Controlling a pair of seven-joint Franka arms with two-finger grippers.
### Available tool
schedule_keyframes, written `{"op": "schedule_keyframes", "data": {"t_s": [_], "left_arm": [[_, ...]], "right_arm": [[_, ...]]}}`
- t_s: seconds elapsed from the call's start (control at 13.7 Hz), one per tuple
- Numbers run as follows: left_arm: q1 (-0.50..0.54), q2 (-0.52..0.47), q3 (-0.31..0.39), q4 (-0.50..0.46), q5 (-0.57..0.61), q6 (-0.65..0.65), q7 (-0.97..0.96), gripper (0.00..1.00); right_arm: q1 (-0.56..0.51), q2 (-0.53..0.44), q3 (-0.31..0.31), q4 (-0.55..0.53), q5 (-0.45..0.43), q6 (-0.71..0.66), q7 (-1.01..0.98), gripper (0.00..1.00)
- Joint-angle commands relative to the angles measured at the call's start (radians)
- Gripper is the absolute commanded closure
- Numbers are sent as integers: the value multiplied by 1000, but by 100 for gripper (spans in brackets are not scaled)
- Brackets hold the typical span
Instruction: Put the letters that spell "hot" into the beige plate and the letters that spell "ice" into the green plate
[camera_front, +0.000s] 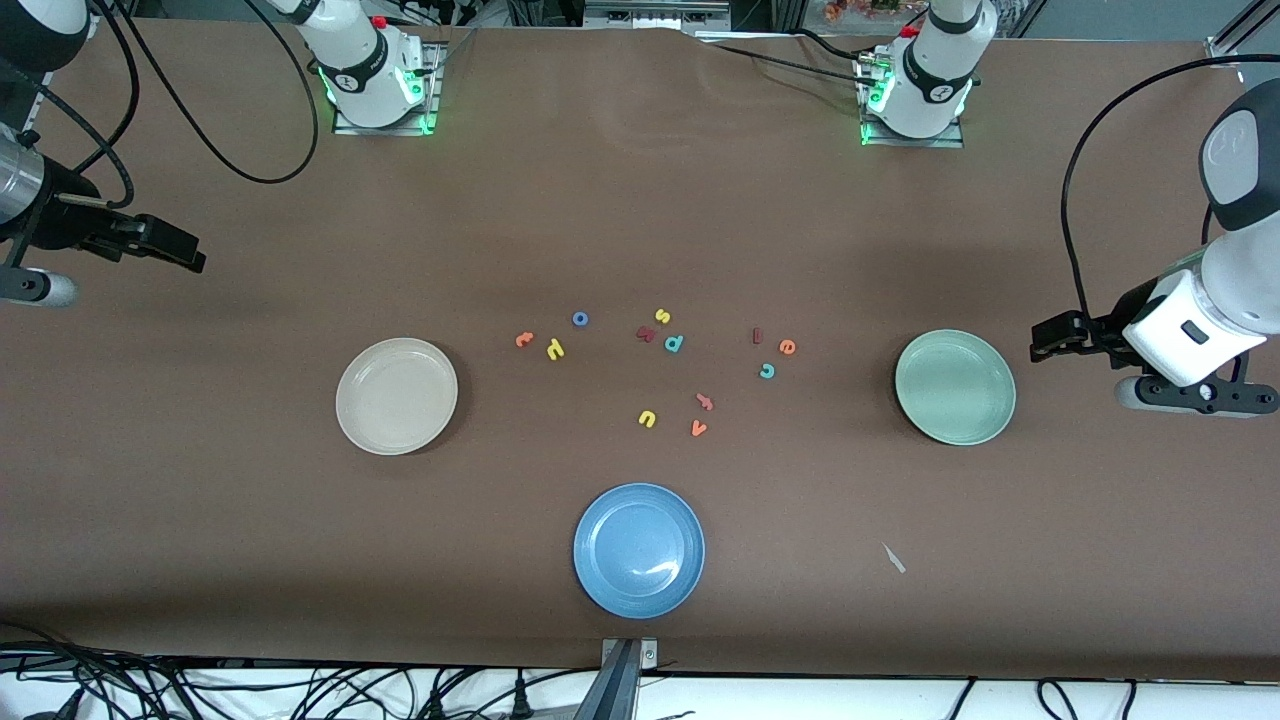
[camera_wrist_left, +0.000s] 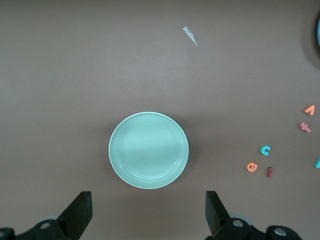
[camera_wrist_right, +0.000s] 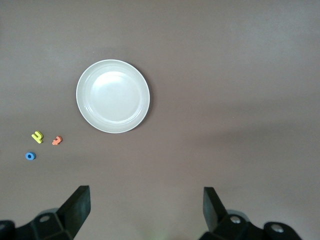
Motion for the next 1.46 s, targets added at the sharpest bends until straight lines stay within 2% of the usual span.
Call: {"op": "schedule_keyframes", "data": {"t_s": [0.0,1.17,1.39], "left_arm": [[7,-27,-5,-29,-12,1,14,1],[7,-30,-3,-26,-12,1,25,1],[10,-30,-2,-26,-12,1,55,1]], "right_arm": [[-6,0,1,4,10,-7,-16,0],[-8,13,2,8,-2,-6,-10,0],[-9,13,-20,21,10,0,-9,0]]}}
